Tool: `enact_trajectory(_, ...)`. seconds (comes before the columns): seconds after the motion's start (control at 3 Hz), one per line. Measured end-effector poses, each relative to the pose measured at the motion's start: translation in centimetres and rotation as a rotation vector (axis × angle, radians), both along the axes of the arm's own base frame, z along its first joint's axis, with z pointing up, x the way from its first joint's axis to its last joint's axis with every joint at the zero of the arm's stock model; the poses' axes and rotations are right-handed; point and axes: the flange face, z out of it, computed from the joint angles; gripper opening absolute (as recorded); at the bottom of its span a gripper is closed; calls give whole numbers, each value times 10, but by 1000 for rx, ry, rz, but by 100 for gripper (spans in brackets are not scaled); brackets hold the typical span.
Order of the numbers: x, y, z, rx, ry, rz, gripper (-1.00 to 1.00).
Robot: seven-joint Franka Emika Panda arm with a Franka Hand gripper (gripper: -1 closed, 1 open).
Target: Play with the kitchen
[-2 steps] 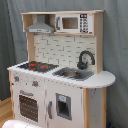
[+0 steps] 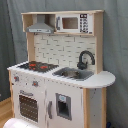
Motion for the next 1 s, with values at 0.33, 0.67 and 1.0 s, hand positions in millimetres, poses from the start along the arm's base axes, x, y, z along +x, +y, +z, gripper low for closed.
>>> enact_trajectory(0.33, 28, 4, -10, -32, -14, -15, 100)
enact_trajectory(0.67, 55, 2, 3, -55, -39, -21, 100)
enact_trajectory(1.0, 83, -3, 12, -58, -53, -30, 100)
